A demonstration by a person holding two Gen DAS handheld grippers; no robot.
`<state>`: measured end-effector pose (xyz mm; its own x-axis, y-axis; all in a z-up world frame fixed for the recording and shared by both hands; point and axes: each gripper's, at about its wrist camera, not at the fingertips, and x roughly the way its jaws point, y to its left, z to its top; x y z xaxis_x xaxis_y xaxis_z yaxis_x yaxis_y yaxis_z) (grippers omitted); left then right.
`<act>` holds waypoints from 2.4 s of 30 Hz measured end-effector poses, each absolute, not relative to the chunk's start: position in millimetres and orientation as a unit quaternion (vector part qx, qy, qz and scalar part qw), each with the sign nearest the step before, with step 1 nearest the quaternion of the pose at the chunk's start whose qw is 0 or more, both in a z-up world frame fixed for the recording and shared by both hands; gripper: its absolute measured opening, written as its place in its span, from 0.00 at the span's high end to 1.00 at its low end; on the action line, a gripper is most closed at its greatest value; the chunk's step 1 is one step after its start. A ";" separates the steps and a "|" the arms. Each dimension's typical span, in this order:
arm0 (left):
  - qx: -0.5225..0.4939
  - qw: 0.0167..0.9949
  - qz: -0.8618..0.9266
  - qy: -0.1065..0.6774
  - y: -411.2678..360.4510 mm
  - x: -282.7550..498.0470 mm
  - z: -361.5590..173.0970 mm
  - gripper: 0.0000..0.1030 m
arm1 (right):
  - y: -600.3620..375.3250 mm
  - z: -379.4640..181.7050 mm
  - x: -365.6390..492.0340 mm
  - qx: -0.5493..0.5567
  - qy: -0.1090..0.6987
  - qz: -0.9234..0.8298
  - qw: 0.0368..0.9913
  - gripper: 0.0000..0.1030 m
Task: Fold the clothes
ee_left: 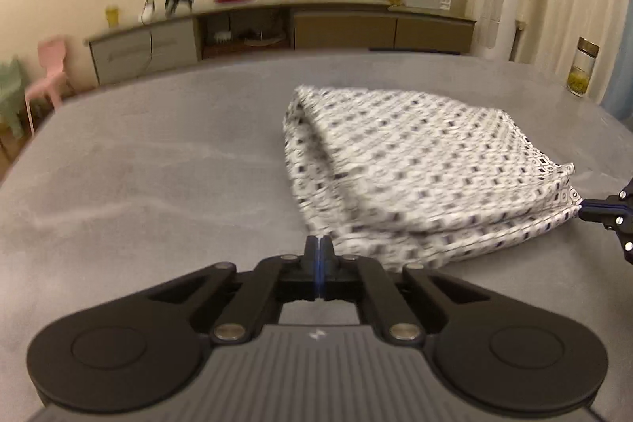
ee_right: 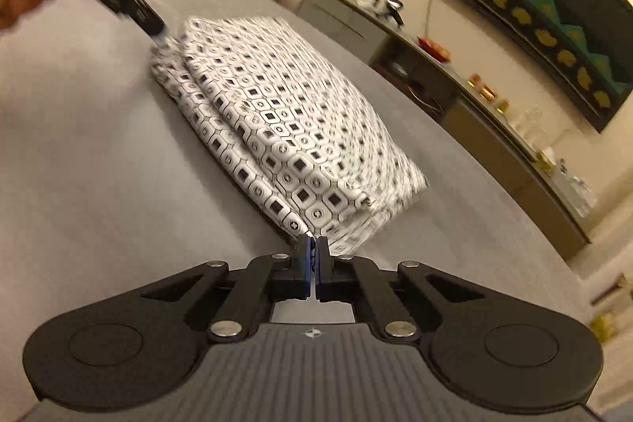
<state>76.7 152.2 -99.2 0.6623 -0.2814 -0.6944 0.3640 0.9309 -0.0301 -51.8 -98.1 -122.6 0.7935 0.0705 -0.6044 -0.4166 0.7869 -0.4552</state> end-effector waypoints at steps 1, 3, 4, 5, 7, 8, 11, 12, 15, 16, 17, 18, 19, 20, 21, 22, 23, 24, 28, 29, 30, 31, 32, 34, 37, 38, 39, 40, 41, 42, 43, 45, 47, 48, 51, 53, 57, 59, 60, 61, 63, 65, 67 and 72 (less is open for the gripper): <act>0.049 0.910 -0.178 0.372 153.5 77.0 -98.7 1.00 | -99.9 -124.0 -52.3 -0.291 0.293 0.136 0.901 1.00; 0.026 0.909 -0.189 0.371 154.2 76.5 -93.9 0.95 | -102.5 -122.5 -54.1 -0.280 0.293 0.140 0.904 1.00; 0.008 0.908 -0.199 0.369 153.8 76.0 -89.5 0.93 | -104.7 -117.7 -55.5 -0.272 0.290 0.142 0.907 0.99; 0.002 0.906 -0.212 0.367 150.8 74.4 -86.0 0.91 | -108.3 -110.0 -57.2 -0.259 0.285 0.145 0.911 0.99; 0.009 0.902 -0.234 0.363 137.9 69.5 -81.6 0.88 | -113.1 -93.8 -62.9 -0.239 0.264 0.150 0.922 0.98; 0.034 0.902 -0.239 0.358 127.7 66.6 -81.7 0.87 | -114.3 -86.8 -65.3 -0.233 0.253 0.148 0.927 0.97; 0.101 0.895 -0.243 0.359 102.8 65.0 -93.5 0.86 | -106.6 -77.4 -68.7 -0.221 0.223 0.151 0.937 0.89; 0.114 0.892 -0.244 0.364 97.0 65.7 -99.4 0.85 | -98.5 -79.3 -66.4 -0.226 0.219 0.160 0.936 0.76; 0.122 0.889 -0.244 0.367 93.9 69.3 -109.7 0.85 | -59.9 -92.1 -54.1 -0.266 0.213 0.198 0.919 0.43; 0.120 0.889 -0.245 0.368 95.0 70.1 -110.1 0.85 | -47.5 -96.6 -49.0 -0.281 0.212 0.207 0.913 0.43; 0.116 0.889 -0.247 0.369 97.2 70.4 -110.2 0.85 | -36.1 -101.4 -42.1 -0.300 0.212 0.210 0.906 0.43; 0.113 0.888 -0.249 0.369 99.2 70.4 -110.6 0.85 | -24.6 -106.3 -35.2 -0.318 0.212 0.213 0.899 0.44; 0.111 0.888 -0.250 0.369 99.3 70.1 -111.5 0.85 | -13.2 -111.2 -28.3 -0.336 0.212 0.217 0.892 0.45; 0.112 0.888 -0.252 0.369 99.7 69.6 -112.0 0.85 | -1.7 -116.1 -21.4 -0.354 0.212 0.220 0.884 0.46; 0.114 0.887 -0.255 0.368 100.3 69.1 -112.5 0.85 | 6.9 -119.5 -14.5 -0.366 0.213 0.222 0.878 0.46; 0.115 0.886 -0.257 0.367 100.5 68.9 -112.1 0.85 | 10.2 -120.0 -7.4 -0.366 0.219 0.222 0.877 0.47; 0.117 0.886 -0.260 0.367 100.6 68.7 -111.5 0.85 | 13.4 -120.4 -0.3 -0.366 0.225 0.223 0.875 0.50; 0.117 0.885 -0.262 0.367 101.5 69.0 -111.5 0.85 | 15.7 -120.4 6.2 -0.363 0.233 0.223 0.874 0.59; 0.105 0.884 -0.267 0.370 104.6 72.1 -110.5 0.85 | 10.1 -116.6 13.7 -0.348 0.256 0.224 0.874 0.98; 0.100 0.884 -0.266 0.371 105.3 73.1 -110.3 0.85 | 7.9 -115.4 11.2 -0.350 0.253 0.225 0.873 0.99; 0.096 0.885 -0.264 0.372 106.0 74.1 -110.2 0.85 | 5.3 -111.0 7.3 -0.347 0.249 0.229 0.875 0.99; 0.094 0.886 -0.262 0.372 106.0 74.3 -110.1 0.85 | 1.7 -100.4 0.2 -0.334 0.245 0.239 0.878 0.99; 0.092 0.886 -0.259 0.372 105.9 74.4 -110.0 0.85 | -2.3 -90.3 -8.5 -0.323 0.242 0.252 0.879 0.99; 0.094 0.886 -0.259 0.373 106.1 74.1 -108.9 0.85 | -5.6 -87.4 -21.9 -0.321 0.241 0.264 0.877 1.00; 0.097 0.883 -0.259 0.378 111.3 74.0 -102.1 0.88 | -1.6 -114.3 -18.3 -0.361 0.246 0.240 0.867 0.99; 0.097 0.887 -0.253 0.375 116.0 72.8 -96.8 0.88 | -0.2 -123.3 -17.1 -0.374 0.248 0.233 0.863 0.99; 0.089 0.892 -0.245 0.369 123.3 71.5 -90.1 0.88 | 0.7 -129.8 -16.2 -0.384 0.246 0.225 0.861 0.99; 0.080 0.898 -0.236 0.363 131.0 70.3 -83.1 0.88 | 0.6 -130.9 -15.8 -0.387 0.241 0.218 0.863 0.99; 0.066 0.902 -0.232 0.357 138.0 69.5 -76.4 0.87 | -0.2 -130.8 -15.5 -0.385 0.241 0.216 0.864 0.99; 0.051 0.906 -0.229 0.351 144.9 68.9 -69.7 0.87 | -1.7 -129.4 -15.1 -0.378 0.241 0.219 0.867 0.98; 0.041 0.909 -0.228 0.345 147.4 68.4 -64.2 0.87 | -3.8 -127.4 -14.2 -0.369 0.241 0.220 0.870 0.94; 0.022 0.913 -0.231 0.336 148.5 67.6 -55.1 0.85 | -8.9 -122.2 -11.5 -0.349 0.248 0.221 0.876 0.74; 0.004 0.903 -0.258 0.345 142.4 66.3 -54.4 0.82 | -14.9 -114.0 -9.5 -0.326 0.255 0.225 0.882 0.46; 0.001 0.898 -0.265 0.352 137.8 64.3 -56.1 0.81 | -19.1 -110.8 -10.1 -0.317 0.255 0.224 0.886 0.42; -0.012 0.886 -0.276 0.373 127.2 59.1 -62.4 0.65 | -28.6 -107.6 -12.8 -0.307 0.252 0.212 0.893 0.44; -0.037 0.880 -0.274 0.385 127.3 58.6 -66.1 0.56 | -31.7 -106.0 -10.4 -0.298 0.250 0.212 0.897 0.53; -0.130 0.861 -0.263 0.415 139.5 68.6 -75.8 0.53 | -35.5 -102.4 -5.1 -0.286 0.243 0.209 0.903 0.74; -0.179 0.845 -0.267 0.427 145.3 74.3 -79.1 0.48 | -33.9 -102.4 -2.2 -0.292 0.239 0.206 0.903 0.74; -0.197 0.838 -0.268 0.433 146.5 76.7 -81.2 0.46 | -33.2 -102.8 -0.8 -0.295 0.238 0.205 0.903 0.74; -0.214 0.830 -0.269 0.438 147.6 79.2 -83.3 0.44 | -32.8 -103.6 0.3 -0.298 0.237 0.204 0.902 0.74; -0.238 0.818 -0.263 0.454 147.6 83.0 -89.2 0.43 | -32.0 -106.3 -0.1 -0.304 0.236 0.203 0.900 0.74; -0.259 0.807 -0.261 0.462 149.6 83.0 -91.3 0.43 | -32.0 -108.1 -1.6 -0.313 0.232 0.200 0.899 0.74; -0.271 0.804 -0.267 0.458 152.0 79.6 -87.6 0.43 | -33.7 -108.2 -3.0 -0.319 0.227 0.196 0.899 0.74; -0.271 0.803 -0.261 0.462 149.0 73.3 -85.1 0.41 | -39.7 -105.0 -2.1 -0.301 0.221 0.186 0.909 0.74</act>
<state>73.3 149.0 -85.1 0.4369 -0.6702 -0.6000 0.1691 0.7163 -0.6770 -2.1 -39.7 -105.0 0.8327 0.2054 -0.5143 -0.4720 0.7490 -0.4650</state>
